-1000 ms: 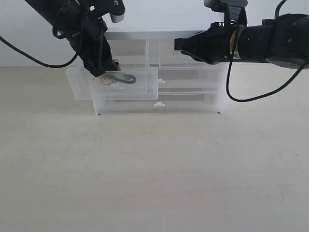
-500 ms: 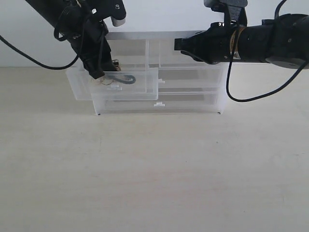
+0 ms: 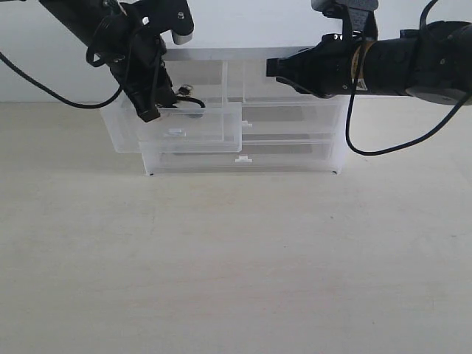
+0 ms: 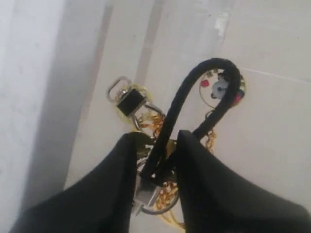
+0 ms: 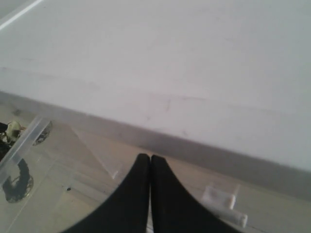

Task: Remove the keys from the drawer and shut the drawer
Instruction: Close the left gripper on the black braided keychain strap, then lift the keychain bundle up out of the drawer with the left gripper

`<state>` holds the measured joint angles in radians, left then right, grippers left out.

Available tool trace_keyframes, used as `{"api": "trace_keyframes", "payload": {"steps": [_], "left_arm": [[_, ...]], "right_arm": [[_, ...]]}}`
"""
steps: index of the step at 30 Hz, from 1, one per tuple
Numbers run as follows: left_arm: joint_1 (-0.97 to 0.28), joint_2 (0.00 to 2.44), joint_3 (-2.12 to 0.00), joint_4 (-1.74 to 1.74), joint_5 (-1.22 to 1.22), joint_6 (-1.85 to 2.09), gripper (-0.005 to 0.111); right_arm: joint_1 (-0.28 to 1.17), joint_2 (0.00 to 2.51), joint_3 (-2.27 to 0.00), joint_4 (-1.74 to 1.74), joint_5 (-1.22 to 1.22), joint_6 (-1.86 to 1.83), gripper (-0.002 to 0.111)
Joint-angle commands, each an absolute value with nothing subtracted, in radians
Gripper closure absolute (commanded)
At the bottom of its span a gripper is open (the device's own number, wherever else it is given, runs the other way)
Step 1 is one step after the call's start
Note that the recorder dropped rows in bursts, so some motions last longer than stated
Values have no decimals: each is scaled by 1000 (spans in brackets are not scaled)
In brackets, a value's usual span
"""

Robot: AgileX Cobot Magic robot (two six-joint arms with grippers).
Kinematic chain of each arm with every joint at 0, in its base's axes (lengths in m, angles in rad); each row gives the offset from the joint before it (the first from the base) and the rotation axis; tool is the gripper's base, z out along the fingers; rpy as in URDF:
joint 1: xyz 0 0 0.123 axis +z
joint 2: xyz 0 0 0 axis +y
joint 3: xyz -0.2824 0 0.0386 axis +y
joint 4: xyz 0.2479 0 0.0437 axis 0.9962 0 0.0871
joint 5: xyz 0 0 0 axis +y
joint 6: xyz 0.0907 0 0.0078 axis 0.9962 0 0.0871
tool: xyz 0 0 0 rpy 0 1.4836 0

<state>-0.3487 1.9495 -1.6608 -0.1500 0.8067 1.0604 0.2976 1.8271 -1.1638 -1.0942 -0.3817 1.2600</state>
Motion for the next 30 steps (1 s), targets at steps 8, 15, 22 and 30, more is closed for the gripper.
{"api": "trace_keyframes", "payload": {"steps": [8, 15, 22, 30], "left_arm": [[-350, 1925, -1658, -132, 753, 1077, 102], [-350, 1848, -1658, -136, 742, 1069, 102], [-350, 1851, -1658, -168, 793, 1076, 102], [-350, 1896, -1658, -168, 791, 1078, 76]], "right_arm": [[289, 1826, -1163, -1090, -376, 1256, 108], [289, 1826, -1163, -1087, -376, 1256, 108], [289, 1826, -1163, -1088, -376, 1274, 108], [289, 1826, -1163, -1088, -376, 1274, 108]]}}
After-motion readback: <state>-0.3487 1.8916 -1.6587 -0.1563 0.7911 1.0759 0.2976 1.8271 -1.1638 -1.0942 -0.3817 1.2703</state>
